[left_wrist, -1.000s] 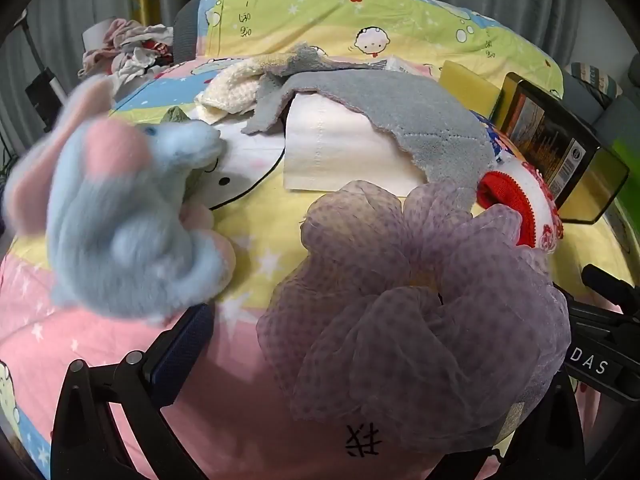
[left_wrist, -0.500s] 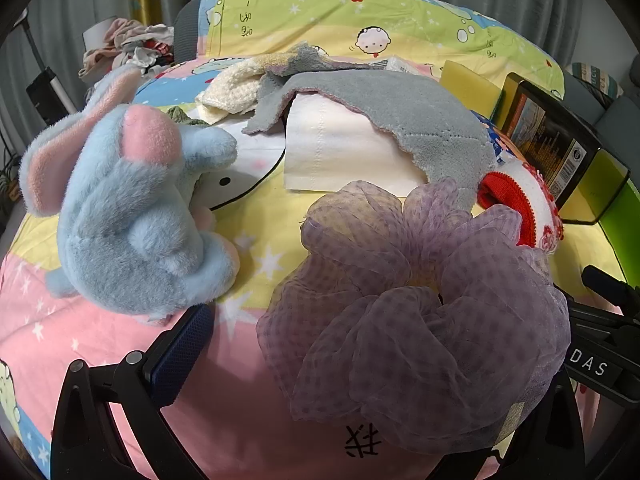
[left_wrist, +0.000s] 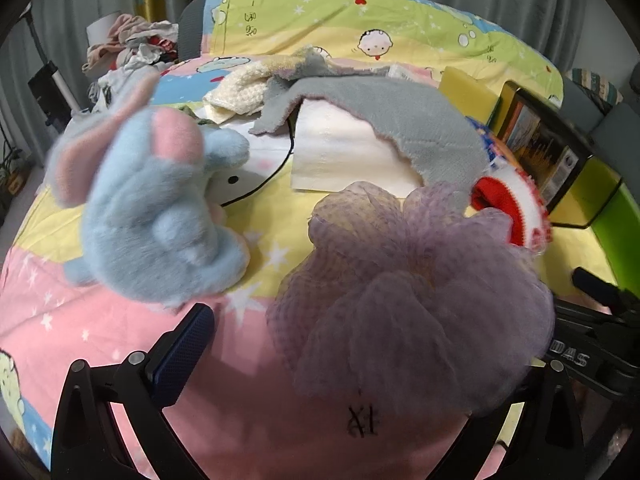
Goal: Organize soft objects
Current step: 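Move the right tool toward the light-blue plush elephant on the bed, then grasp the light-blue plush elephant with the right gripper and lift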
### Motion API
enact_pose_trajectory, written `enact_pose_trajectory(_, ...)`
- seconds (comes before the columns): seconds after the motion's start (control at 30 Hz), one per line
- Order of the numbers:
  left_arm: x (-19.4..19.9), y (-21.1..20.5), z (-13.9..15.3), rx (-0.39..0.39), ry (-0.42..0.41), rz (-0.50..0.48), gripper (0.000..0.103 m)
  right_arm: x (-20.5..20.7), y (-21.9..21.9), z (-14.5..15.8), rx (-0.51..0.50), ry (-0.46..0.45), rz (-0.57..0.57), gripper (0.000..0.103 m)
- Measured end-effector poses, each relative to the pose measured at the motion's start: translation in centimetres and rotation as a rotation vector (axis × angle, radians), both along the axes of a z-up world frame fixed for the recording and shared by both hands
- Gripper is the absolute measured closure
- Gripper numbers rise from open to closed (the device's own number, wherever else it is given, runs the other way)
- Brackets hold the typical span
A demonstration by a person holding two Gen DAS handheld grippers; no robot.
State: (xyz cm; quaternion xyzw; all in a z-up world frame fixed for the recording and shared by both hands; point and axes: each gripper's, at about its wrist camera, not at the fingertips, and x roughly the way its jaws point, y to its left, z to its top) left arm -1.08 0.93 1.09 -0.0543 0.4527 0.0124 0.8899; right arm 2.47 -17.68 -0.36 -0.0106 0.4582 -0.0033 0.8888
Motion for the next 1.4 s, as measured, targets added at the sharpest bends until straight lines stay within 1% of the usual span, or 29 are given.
enact_pose_trajectory(0.07,-0.7,0.3,1.0,-0.027,-0.019,-0.014,0.000,0.3,-0.2,0.1,0.005,0.008,-0.006,0.001)
enact_pose_trajectory(0.13,-1.7,0.8,2.6,-0.050,-0.061,-0.021,0.000,0.1,-0.3,0.1,0.001,0.006,-0.007,0.001)
enact_pose_trajectory(0.2,-2.5,1.5,4.1,-0.050,-0.097,-0.018,0.000,0.0,0.0,0.2,-0.001,0.003,-0.014,0.001)
enact_pose_trajectory(0.3,-3.1,2.9,5.5,-0.047,-0.111,0.006,0.000,-0.8,0.2,0.9,0.007,0.003,-0.002,0.002)
enact_pose_trajectory(0.33,-3.3,3.5,5.8,-0.060,-0.113,0.013,0.000,-1.3,0.3,1.4,0.001,-0.017,0.008,0.002)
enact_pose_trajectory(0.4,-3.9,4.6,6.4,-0.113,-0.121,0.025,0.000,-2.3,0.4,2.9,-0.032,-0.077,0.007,0.002)
enact_pose_trajectory(0.47,-4.2,5.7,7.0,-0.144,-0.135,0.042,0.000,-3.3,0.5,4.7,-0.031,-0.136,0.009,0.002)
enact_pose_trajectory(0.6,-4.8,7.6,8.2,-0.154,-0.171,0.091,0.000,-4.8,0.9,7.5,0.057,-0.205,0.020,0.003)
enact_pose_trajectory(0.7,-5.0,8.7,8.4,-0.169,-0.190,0.106,0.000,-5.6,2.8,9.2,0.063,-0.243,0.065,0.005)
enact_pose_trajectory(0.8,-4.7,9.5,8.0,-0.171,-0.178,0.124,0.000,-5.8,5.3,10.4,0.083,-0.252,0.146,0.007)
enact_pose_trajectory(0.9,-4.5,10.3,7.3,-0.184,-0.163,0.147,0.000,-5.2,7.4,11.1,0.185,-0.213,0.245,0.012)
enact_pose_trajectory(0.93,-4.4,10.5,7.1,-0.191,-0.158,0.152,0.001,-4.7,8.1,11.2,0.239,-0.183,0.284,0.014)
enact_pose_trajectory(1.0,-4.2,11.2,6.7,-0.209,-0.147,0.164,0.001,-4.0,8.9,11.0,0.336,-0.124,0.323,0.014)
enact_pose_trajectory(1.03,-4.1,11.4,6.6,-0.212,-0.144,0.169,0.001,-3.3,9.4,10.8,0.399,-0.077,0.339,0.014)
enact_pose_trajectory(1.13,-3.6,11.9,5.7,-0.227,-0.122,0.176,0.001,-1.7,11.6,10.5,0.504,0.018,0.410,0.014)
enact_pose_trajectory(1.2,-3.1,12.3,4.9,-0.257,-0.096,0.184,0.004,-1.0,12.9,10.4,0.535,0.061,0.435,0.013)
enact_pose_trajectory(1.23,-2.8,12.6,4.3,-0.273,-0.081,0.194,0.005,-0.2,13.8,9.9,0.541,0.101,0.440,0.013)
enact_pose_trajectory(1.3,-2.4,13.3,3.3,-0.314,-0.055,0.214,0.007,1.0,15.6,8.8,0.543,0.161,0.445,0.013)
enact_pose_trajectory(1.4,-1.9,13.8,2.5,-0.372,-0.047,0.220,0.011,2.4,17.9,7.0,0.532,0.248,0.463,0.014)
